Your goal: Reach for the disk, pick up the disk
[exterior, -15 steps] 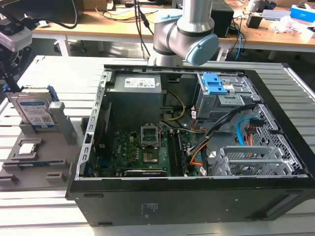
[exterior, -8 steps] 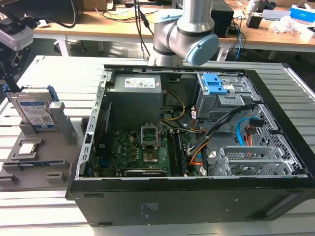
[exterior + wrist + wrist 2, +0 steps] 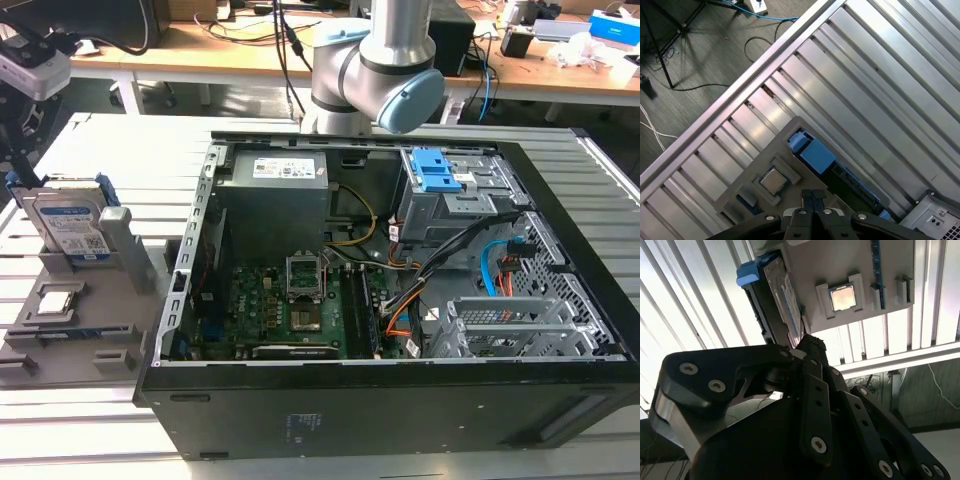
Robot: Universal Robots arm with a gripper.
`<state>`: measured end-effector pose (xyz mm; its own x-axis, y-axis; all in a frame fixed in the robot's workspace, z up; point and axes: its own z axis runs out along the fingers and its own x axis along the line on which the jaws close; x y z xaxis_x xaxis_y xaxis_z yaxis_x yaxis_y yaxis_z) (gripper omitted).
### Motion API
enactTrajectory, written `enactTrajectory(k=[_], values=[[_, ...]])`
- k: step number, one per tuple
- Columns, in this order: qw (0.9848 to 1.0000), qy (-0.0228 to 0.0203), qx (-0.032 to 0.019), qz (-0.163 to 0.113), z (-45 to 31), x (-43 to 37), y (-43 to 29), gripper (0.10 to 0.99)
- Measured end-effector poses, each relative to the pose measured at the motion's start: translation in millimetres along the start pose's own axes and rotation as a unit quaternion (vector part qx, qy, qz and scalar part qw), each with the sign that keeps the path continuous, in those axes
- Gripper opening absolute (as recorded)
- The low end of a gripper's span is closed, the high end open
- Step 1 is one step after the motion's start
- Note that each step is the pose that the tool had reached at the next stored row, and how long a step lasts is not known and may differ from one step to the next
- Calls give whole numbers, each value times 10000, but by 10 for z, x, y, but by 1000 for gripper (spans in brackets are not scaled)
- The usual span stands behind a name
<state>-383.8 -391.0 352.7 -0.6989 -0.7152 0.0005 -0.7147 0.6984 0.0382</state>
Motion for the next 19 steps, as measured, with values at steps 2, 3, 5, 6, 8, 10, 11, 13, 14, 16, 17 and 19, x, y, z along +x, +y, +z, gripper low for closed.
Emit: enactTrajectory(k=[2,3,5,6,8,10,11,13,14,16,17,19], values=[[10000,3,0,-87,0,0,0,106],[9999,5,0,-125,0,0,0,106],[9997,9,0,-235,0,0,0,106],[9996,11,0,-296,0,0,0,106],[9991,16,0,-422,0,0,0,106],[9988,19,0,-493,0,0,0,106],[9984,22,0,-560,0,0,0,106],[9980,24,1,-635,0,0,0,106],[9977,26,0,-677,0,0,0,106],[9966,32,1,-824,0,0,0,106],[9962,33,1,-866,0,0,0,106],[9950,38,1,-1000,0,0,0,106]])
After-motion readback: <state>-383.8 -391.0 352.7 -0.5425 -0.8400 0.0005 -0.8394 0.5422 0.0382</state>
